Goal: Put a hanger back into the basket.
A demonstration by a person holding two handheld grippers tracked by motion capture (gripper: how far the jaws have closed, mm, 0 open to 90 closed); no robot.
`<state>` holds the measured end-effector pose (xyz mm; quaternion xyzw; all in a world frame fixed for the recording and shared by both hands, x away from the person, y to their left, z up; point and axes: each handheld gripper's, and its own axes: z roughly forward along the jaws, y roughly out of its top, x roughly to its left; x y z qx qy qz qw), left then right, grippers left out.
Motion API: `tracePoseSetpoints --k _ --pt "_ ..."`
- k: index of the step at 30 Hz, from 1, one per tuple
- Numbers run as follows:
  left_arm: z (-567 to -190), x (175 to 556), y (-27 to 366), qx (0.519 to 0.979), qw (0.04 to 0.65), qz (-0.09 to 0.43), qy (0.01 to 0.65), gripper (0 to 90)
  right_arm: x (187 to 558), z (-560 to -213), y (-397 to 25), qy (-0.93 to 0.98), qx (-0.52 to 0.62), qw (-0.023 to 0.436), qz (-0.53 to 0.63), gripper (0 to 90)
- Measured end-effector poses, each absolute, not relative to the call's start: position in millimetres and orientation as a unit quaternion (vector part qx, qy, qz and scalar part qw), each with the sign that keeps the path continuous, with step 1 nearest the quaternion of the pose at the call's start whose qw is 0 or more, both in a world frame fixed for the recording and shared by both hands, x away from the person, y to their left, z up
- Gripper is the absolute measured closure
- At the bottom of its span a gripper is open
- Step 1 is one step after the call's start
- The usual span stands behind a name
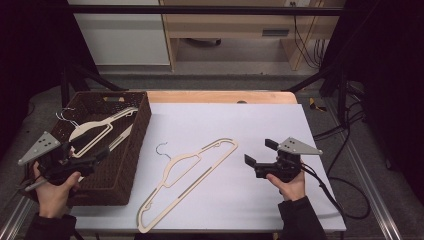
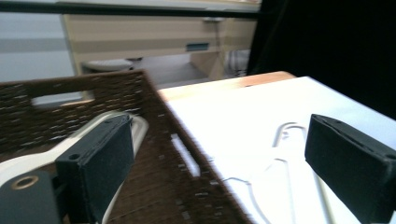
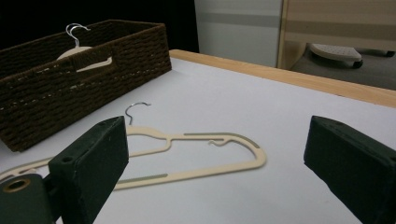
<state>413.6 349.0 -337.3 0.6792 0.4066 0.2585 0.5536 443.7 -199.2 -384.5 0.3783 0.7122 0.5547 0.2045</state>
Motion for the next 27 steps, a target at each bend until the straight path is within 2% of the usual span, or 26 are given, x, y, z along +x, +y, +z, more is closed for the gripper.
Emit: tracePoseSetpoints --k 10,27 --pt "-351.1 400.2 322.6 0.691 0.564 0.248 0.378 4.8 454.3 -378.0 -151.6 0.721 0.359 0.186 0.563 8.5" --pt "-361.5 402.4 325.3 0.701 0.558 0.235 0.378 4.1 482.2 -391.4 -57.7 0.768 0.334 0.165 0.521 14.0"
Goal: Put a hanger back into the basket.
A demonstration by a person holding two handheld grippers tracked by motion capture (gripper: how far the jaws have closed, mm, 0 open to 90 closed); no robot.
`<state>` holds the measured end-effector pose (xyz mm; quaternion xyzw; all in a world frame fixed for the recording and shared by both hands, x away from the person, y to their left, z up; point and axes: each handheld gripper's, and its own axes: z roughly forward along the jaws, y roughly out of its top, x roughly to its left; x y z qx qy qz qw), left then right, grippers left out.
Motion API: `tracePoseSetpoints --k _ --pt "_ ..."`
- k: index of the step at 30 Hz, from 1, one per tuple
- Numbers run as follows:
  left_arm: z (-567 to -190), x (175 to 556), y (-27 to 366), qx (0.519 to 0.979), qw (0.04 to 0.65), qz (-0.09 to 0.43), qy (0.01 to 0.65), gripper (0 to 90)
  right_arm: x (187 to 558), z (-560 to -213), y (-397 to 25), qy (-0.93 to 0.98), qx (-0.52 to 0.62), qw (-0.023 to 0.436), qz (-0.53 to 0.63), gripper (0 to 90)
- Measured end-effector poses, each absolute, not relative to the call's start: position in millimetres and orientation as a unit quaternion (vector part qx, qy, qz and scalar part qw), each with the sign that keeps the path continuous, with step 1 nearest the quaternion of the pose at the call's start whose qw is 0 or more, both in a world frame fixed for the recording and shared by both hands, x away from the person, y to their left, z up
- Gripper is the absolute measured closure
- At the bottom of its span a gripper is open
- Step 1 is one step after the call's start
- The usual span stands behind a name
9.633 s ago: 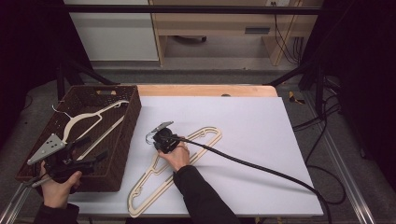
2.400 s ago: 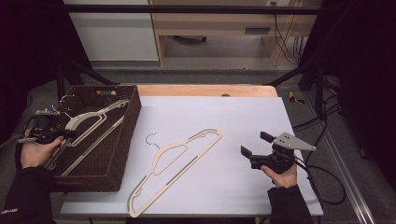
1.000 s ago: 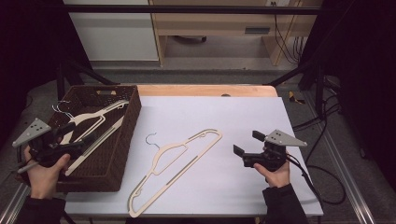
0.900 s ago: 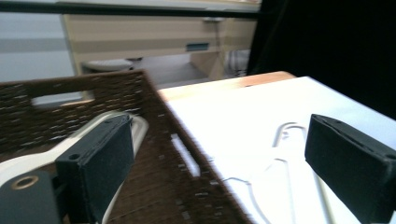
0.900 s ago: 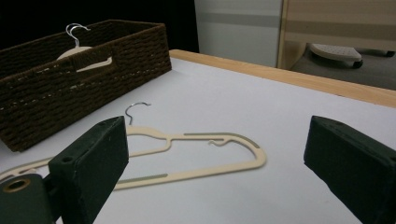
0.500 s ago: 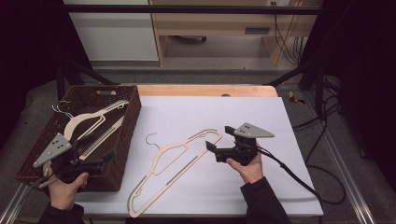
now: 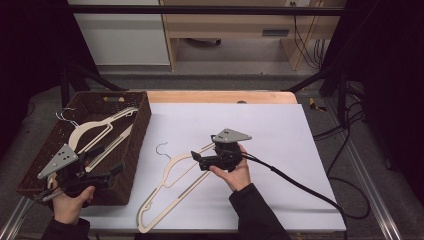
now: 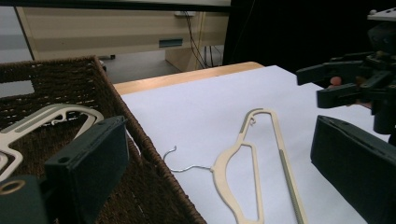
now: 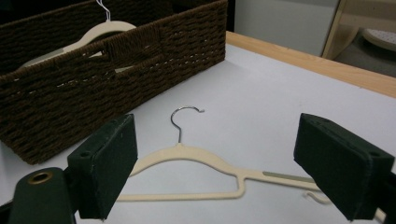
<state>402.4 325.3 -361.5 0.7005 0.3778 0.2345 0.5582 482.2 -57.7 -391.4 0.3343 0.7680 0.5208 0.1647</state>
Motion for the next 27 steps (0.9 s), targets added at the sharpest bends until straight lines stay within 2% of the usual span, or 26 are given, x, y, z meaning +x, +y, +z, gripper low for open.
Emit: tracePoseSetpoints --k 9,27 --pt "-366.5 405.2 324.4 0.708 0.553 0.236 0.371 4.0 498.9 -409.7 -17.3 0.785 0.327 0.144 0.506 19.4" --pt "-364.1 405.1 330.1 0.700 0.559 0.238 0.375 4.2 527.5 -452.3 47.1 0.827 0.318 0.124 0.447 44.8"
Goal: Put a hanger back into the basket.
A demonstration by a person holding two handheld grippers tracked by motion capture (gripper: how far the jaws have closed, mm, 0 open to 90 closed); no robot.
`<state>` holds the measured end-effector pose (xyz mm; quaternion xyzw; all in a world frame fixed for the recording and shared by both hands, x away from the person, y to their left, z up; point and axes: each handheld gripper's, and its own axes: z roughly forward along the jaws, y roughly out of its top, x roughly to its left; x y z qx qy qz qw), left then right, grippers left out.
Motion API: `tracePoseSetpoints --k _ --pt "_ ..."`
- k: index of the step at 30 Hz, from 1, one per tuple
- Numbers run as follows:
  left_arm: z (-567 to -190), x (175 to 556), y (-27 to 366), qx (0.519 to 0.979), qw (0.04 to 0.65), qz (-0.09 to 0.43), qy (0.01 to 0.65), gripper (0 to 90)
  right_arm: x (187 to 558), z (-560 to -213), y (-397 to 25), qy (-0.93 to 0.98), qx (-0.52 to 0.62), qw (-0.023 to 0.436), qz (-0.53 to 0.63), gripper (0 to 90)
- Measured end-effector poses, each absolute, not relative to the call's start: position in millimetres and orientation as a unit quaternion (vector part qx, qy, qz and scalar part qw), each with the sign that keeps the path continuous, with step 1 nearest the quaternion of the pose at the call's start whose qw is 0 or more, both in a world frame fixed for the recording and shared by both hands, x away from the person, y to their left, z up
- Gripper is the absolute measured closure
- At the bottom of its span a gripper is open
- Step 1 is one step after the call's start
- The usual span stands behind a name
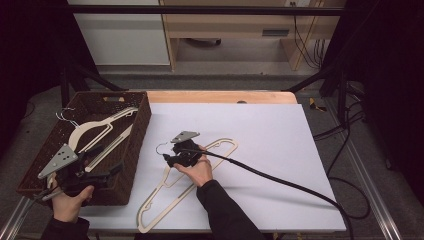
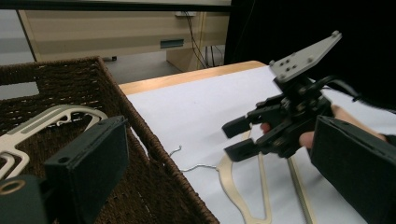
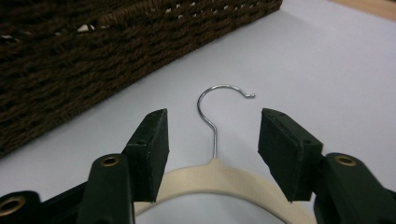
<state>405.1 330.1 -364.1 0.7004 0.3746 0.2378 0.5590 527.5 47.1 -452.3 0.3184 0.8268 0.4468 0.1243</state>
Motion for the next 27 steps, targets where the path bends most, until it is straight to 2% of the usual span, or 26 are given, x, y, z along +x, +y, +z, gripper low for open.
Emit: tracePoseSetpoints --k 9,13,27 --pt "-365.3 406.2 331.4 0.700 0.558 0.237 0.378 4.2 543.0 -473.4 67.4 0.843 0.318 0.132 0.413 57.4" --pt "-365.6 406.5 332.9 0.698 0.558 0.237 0.380 4.3 545.9 -475.2 72.5 0.844 0.327 0.120 0.408 63.7" --pt "-366.3 406.3 332.4 0.699 0.556 0.237 0.382 4.5 546.2 -479.2 81.1 0.860 0.325 0.132 0.371 78.1"
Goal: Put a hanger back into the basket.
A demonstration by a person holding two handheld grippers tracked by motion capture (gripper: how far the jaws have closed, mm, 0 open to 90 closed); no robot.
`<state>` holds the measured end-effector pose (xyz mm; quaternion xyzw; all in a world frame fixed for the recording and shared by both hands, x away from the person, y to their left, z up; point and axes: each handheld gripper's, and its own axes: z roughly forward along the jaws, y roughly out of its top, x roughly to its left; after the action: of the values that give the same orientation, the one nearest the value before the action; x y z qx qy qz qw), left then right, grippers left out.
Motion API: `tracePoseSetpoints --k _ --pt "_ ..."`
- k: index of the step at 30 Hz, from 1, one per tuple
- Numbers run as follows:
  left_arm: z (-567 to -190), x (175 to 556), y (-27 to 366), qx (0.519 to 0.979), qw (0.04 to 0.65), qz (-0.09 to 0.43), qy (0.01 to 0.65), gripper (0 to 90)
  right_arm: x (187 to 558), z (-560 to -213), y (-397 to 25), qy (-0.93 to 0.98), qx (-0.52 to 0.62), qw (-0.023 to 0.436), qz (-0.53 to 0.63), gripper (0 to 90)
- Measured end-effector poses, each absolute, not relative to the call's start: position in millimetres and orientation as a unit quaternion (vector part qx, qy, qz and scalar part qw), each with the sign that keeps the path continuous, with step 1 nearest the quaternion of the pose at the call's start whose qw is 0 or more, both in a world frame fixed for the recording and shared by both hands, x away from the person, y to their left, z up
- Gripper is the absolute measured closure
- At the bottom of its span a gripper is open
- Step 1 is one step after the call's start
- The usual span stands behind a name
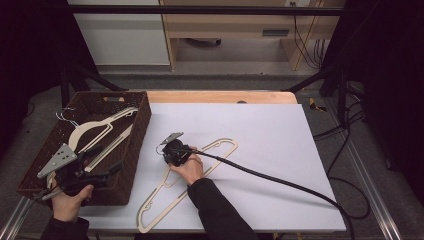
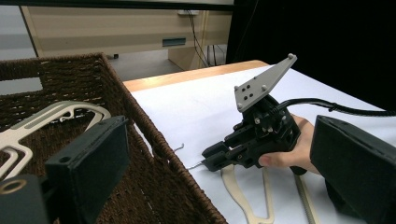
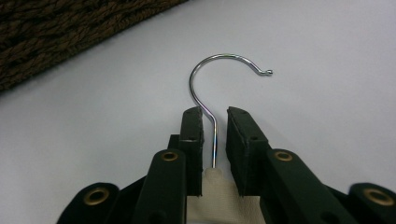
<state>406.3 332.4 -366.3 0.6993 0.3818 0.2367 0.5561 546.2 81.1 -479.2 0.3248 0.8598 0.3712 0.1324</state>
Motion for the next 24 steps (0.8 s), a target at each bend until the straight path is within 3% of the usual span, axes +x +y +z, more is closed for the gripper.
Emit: tracePoseSetpoints --k 8,24 --pt "-366.9 406.7 330.8 0.699 0.556 0.236 0.383 4.7 548.6 -477.8 80.1 0.861 0.333 0.118 0.366 88.4" --pt "-363.3 398.7 308.3 0.726 0.539 0.222 0.364 9.1 546.5 -471.5 75.6 0.855 0.329 0.123 0.381 89.2"
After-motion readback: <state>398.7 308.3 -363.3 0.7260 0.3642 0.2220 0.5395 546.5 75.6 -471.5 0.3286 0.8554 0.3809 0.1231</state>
